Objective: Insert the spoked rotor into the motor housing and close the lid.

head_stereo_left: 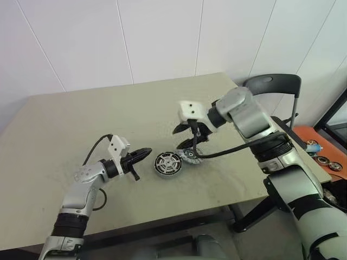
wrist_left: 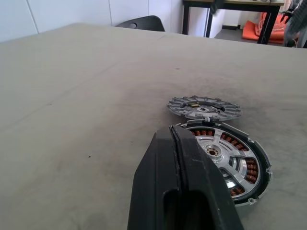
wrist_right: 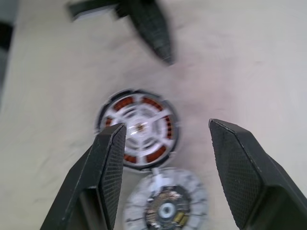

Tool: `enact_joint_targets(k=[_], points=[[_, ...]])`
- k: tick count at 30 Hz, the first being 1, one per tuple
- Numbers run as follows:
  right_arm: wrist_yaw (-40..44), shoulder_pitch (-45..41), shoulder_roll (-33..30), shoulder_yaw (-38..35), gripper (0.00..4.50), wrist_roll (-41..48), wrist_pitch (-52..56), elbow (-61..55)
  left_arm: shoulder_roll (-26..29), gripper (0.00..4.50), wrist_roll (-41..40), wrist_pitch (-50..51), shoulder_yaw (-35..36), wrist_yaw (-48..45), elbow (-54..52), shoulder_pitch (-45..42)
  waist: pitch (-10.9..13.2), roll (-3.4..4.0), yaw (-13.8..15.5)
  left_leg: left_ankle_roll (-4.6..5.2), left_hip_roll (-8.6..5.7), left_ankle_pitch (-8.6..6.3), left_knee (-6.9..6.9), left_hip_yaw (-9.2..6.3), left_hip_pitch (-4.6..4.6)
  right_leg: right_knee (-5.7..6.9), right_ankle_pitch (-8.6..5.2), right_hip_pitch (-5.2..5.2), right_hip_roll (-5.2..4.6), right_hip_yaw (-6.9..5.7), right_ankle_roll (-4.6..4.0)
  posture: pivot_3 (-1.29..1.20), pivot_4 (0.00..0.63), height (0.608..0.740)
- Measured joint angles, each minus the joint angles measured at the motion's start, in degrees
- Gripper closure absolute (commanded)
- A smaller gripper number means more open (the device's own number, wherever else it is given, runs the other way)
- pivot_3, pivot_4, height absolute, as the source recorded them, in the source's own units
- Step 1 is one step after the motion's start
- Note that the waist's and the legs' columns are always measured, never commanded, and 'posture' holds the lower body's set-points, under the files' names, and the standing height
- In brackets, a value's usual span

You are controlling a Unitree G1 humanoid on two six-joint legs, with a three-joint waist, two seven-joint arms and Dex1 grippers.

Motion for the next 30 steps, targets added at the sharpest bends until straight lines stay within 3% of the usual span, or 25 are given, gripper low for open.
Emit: enact_joint_targets(k=[5,11,21,23,30], points=[[-12.59,2.74,6.45,-11.89,1.62,7.44,6.34,-2.87,0.0,4.5,0.13,-0.02,-1.07,-0.66,0.0,-0.2,-0.01,-0.01,0.05,0.0,0.11,0.0,-0.06,-0.03,0.03,-0.01,0.09,0.0,0.08,-0.03,-0.14,0.0,0.0,0.74],[-23.35,14.23,11.93,-22.51,1.62,20.91,26.56,-11.61,0.21,4.5,0.14,-0.02,-1.14,-0.88,-0.11,-0.14,0.07,0.11,1.46,0.02,0.12,-0.01,-0.07,0.02,-0.1,-0.08,0.11,-0.1,0.08,-0.02,-0.18,0.0,0.0,0.74],[-47.67,13.0,21.01,-56.81,1.62,39.53,60.78,-11.95,0.08,4.5,0.19,-0.04,-1.6,-0.77,-1.08,0.65,0.07,0.16,1.44,0.02,0.19,-0.02,-0.09,0.03,-0.07,-0.08,0.11,-0.09,0.16,-0.03,-0.18,0.0,0.0,0.74],[-53.93,16.9,21.75,-59.8,1.62,46.33,64.66,-10.62,-0.09,4.5,0.28,-0.07,-1.69,-0.56,-1.69,1.6,0.06,0.16,1.4,0.03,0.25,-0.02,-0.24,0.04,-0.01,-0.16,0.1,-0.05,0.2,-0.03,-0.18,0.0,0.0,0.74],[-77.74,28.23,19.62,-58.75,1.62,75.13,65.87,-6.63,-1.19,4.5,0.96,-0.1,-2.88,0.34,-3.0,3.27,0.22,0.49,1.23,0.04,0.31,-0.02,-0.38,0.15,0.02,-0.33,-0.03,-0.04,0.23,0.06,0.03,0.0,0.0,0.74]])
